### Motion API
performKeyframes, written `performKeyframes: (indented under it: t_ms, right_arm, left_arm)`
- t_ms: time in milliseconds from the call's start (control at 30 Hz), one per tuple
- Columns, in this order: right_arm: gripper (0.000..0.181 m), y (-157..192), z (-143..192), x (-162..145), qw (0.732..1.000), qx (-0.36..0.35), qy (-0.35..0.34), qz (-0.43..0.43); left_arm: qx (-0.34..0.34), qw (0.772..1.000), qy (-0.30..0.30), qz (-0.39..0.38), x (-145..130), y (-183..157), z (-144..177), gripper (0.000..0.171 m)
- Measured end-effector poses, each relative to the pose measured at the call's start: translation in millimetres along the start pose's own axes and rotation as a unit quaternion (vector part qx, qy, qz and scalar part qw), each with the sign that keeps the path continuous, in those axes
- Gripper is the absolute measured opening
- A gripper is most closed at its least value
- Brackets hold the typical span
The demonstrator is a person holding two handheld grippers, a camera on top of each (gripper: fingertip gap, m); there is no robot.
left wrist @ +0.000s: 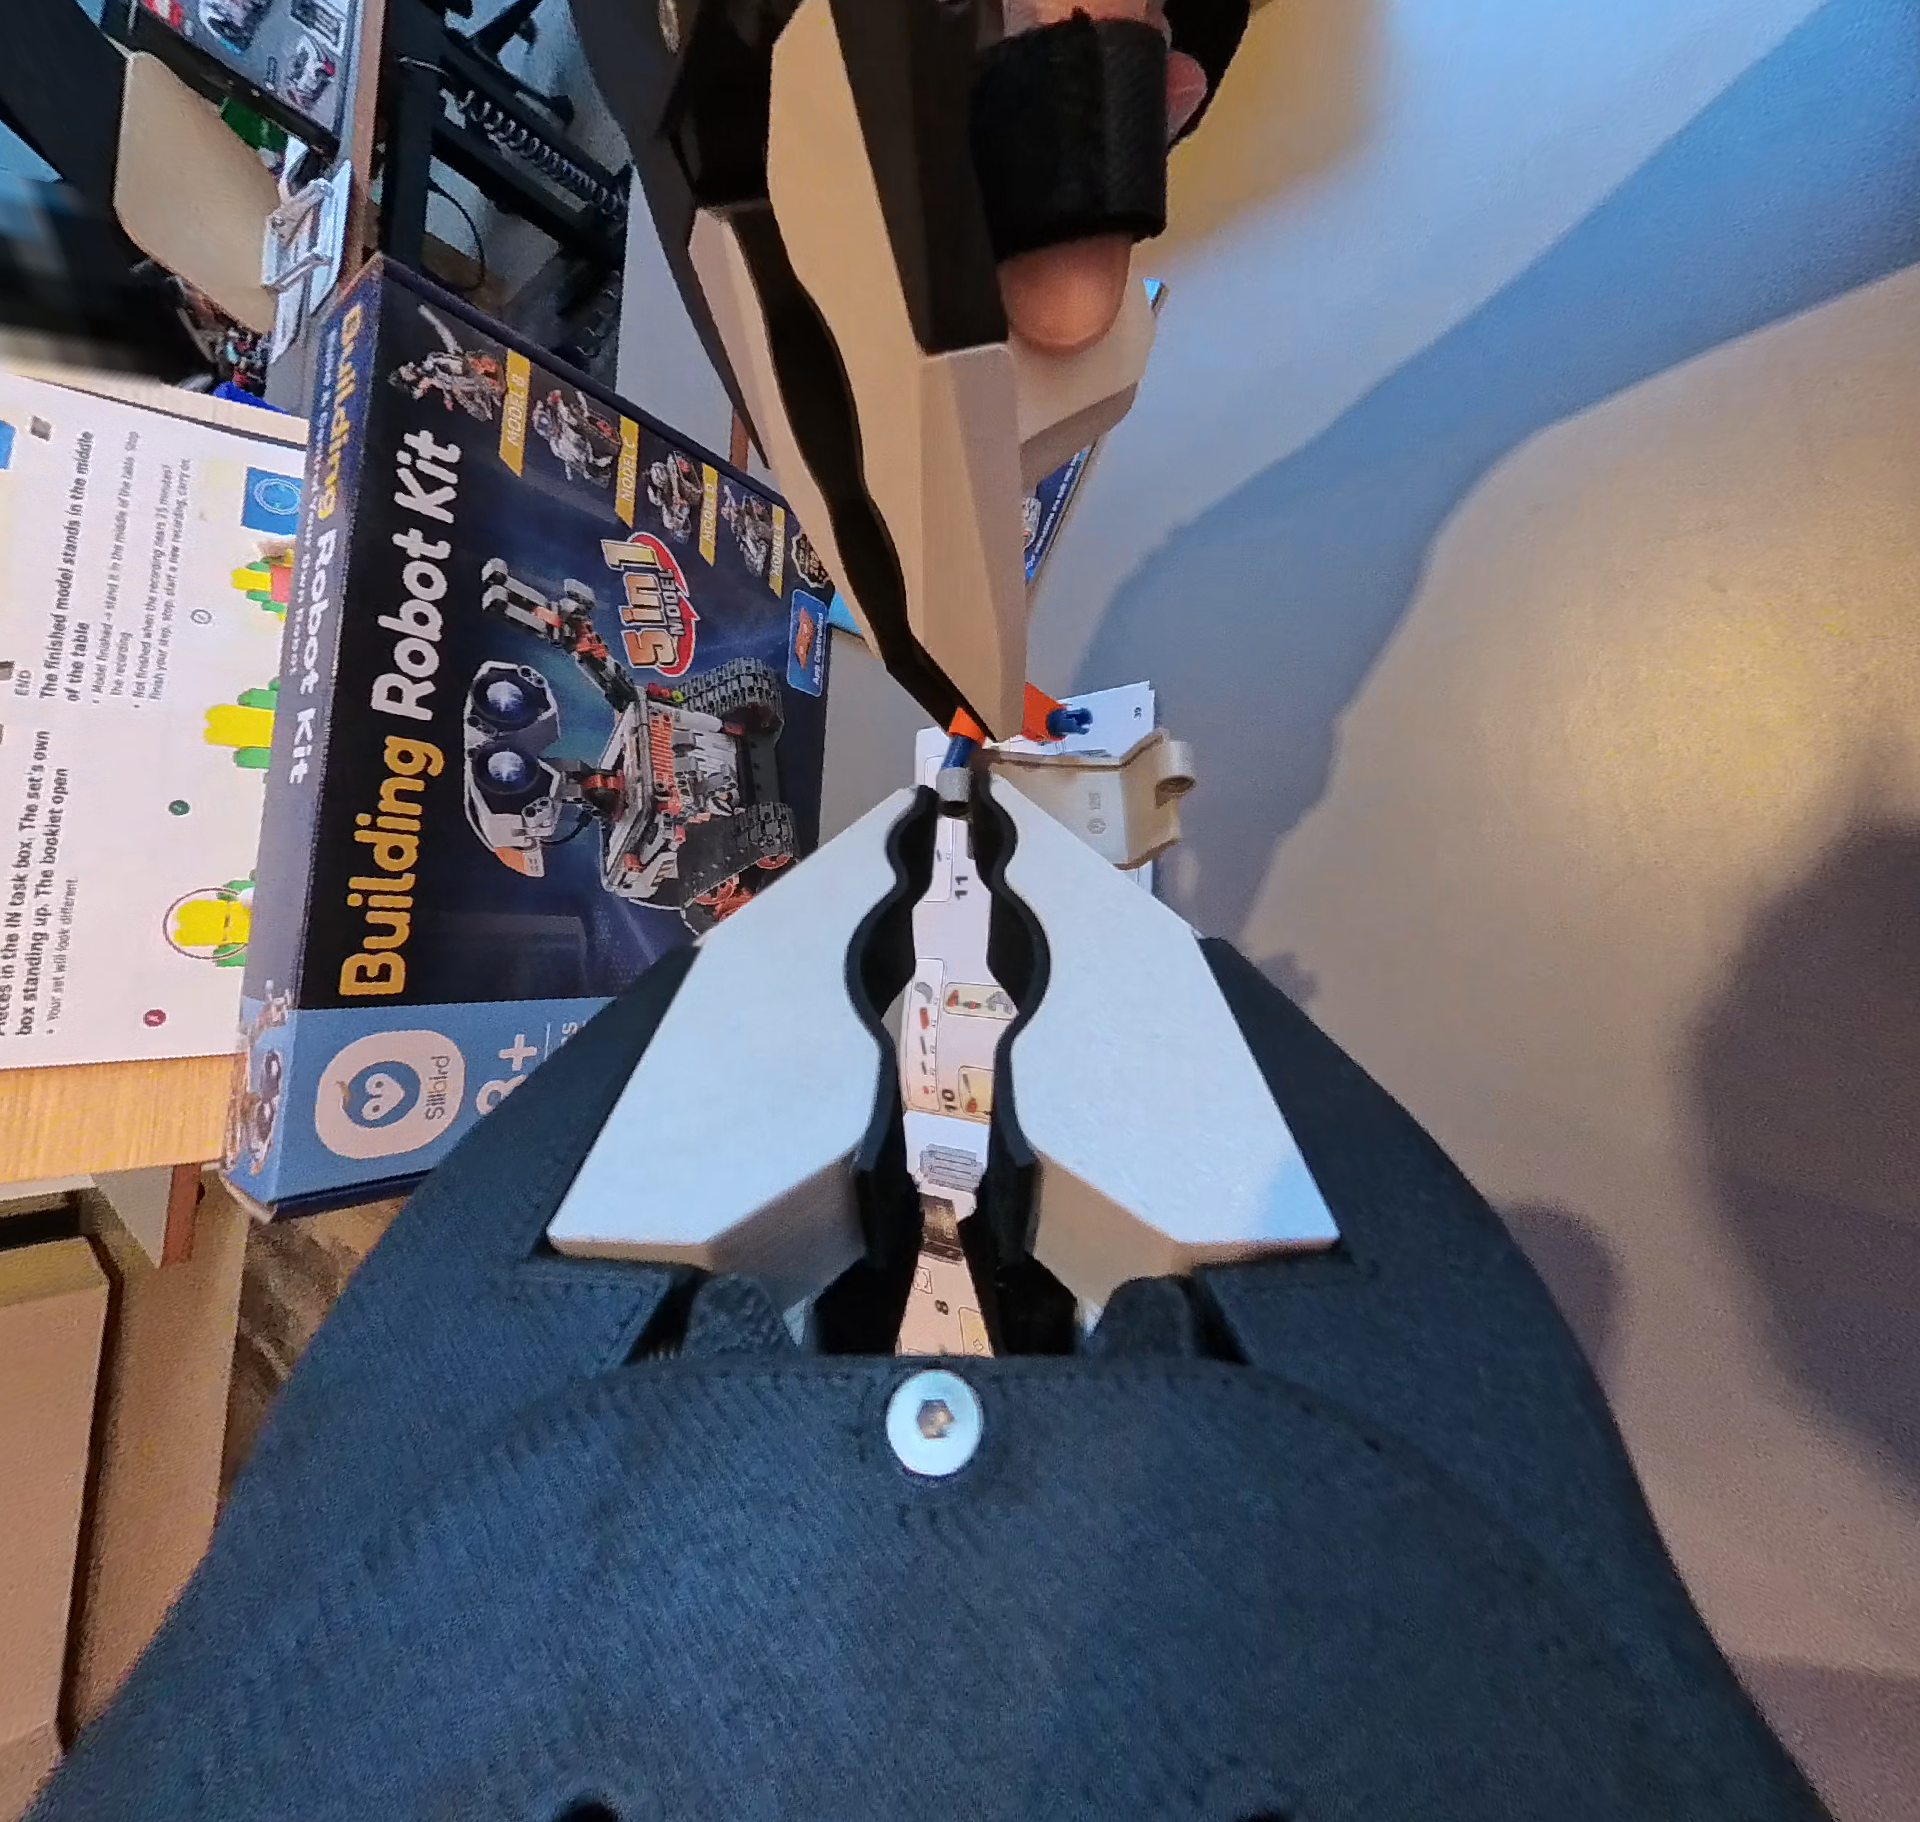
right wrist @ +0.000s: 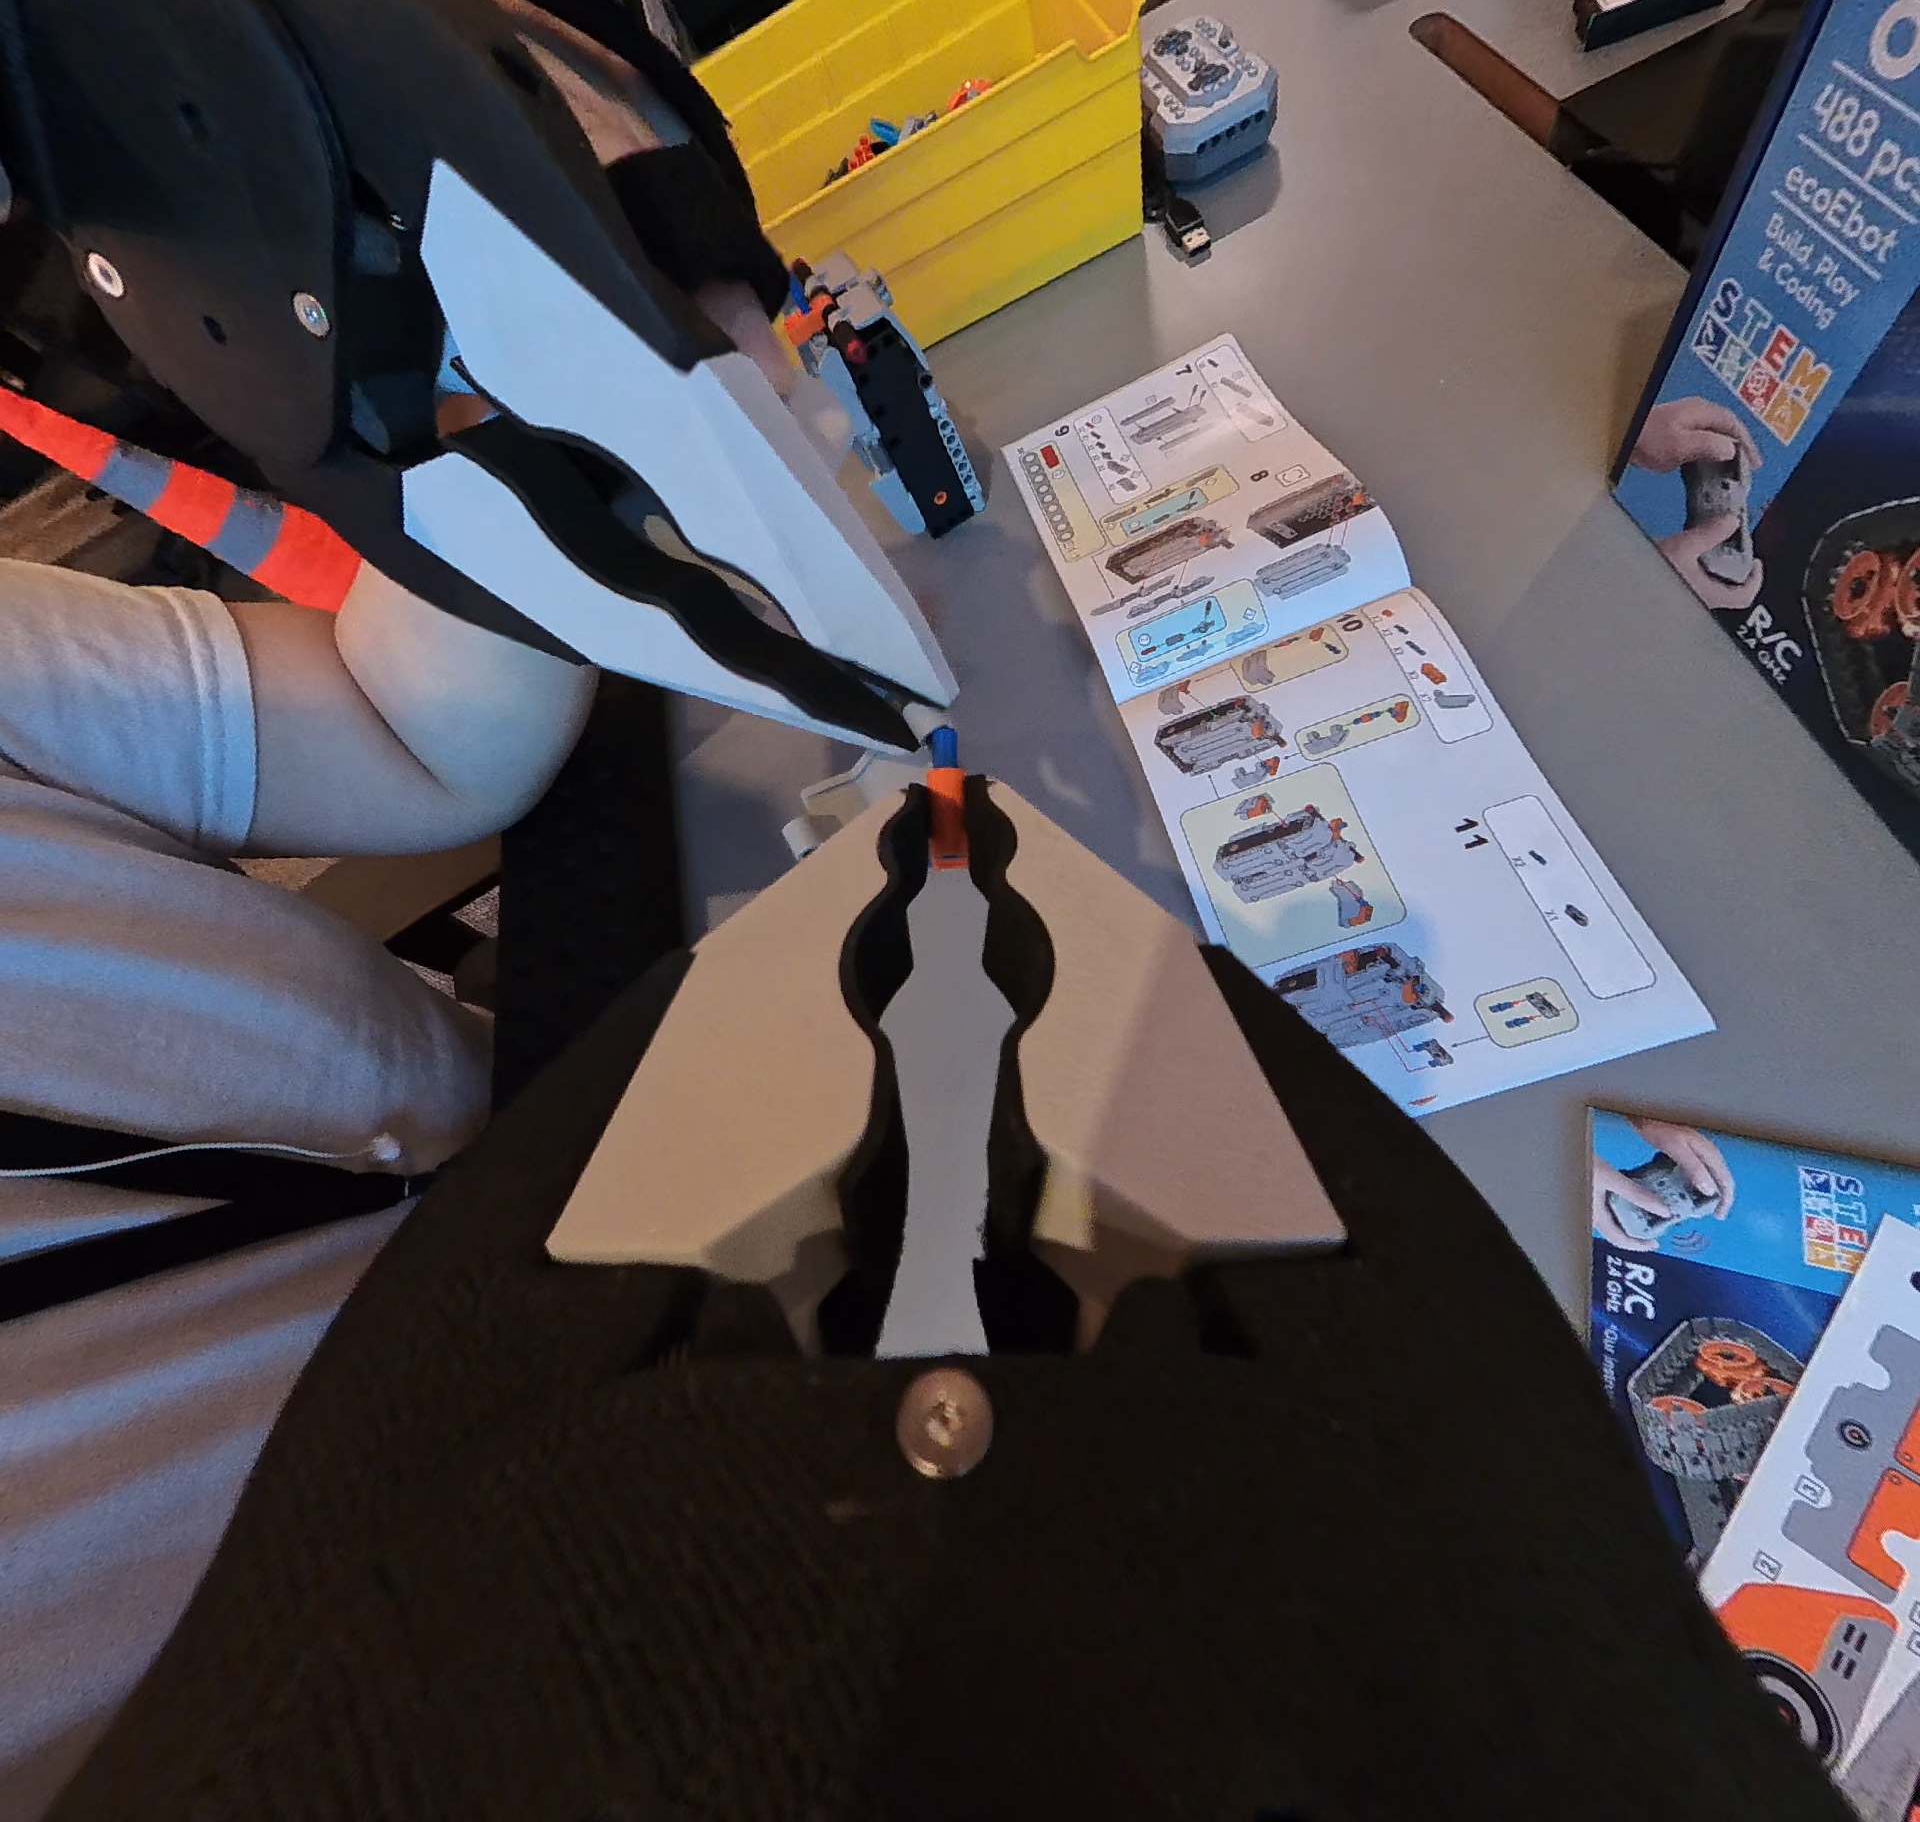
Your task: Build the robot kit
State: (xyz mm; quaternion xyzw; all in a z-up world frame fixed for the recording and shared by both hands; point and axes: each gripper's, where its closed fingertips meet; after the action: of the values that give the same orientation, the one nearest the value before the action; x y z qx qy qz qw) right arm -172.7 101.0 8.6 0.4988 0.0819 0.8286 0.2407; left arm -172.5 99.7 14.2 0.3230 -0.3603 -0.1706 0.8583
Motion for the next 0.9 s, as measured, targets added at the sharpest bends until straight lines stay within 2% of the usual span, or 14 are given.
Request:
performKeyframes:
  t_ms: [333, 533, 900]
  right_arm:
    - [0.007, 5, 3, -5, 0.999, 0.007, 0.017, 0.032]
    - [0.007, 22, 4, -14, 0.996, 0.081, 0.027, 0.031]
    - [0.006, 39, 10, -19, 0.981, 0.191, 0.012, 0.007]
  left_arm:
    - [-0.029, 0.999, -0.031, 0.020, 6, -5, 0, 0.005]
    - [-0.088, 0.992, -0.086, 0.036, 16, -19, 10, 0.005]
    - [-0.130, 0.980, -0.144, 0.050, 31, -28, 19, 0.005]
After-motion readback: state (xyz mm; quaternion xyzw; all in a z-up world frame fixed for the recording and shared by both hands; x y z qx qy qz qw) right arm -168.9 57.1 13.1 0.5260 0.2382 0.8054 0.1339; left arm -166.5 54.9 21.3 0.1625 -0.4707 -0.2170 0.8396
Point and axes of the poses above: each gripper's, where its closed fingertips meet, z back along the fingers, x out of its top, y = z × x across the jaws, and after that the axes turned 6 degrees about x, right-handed
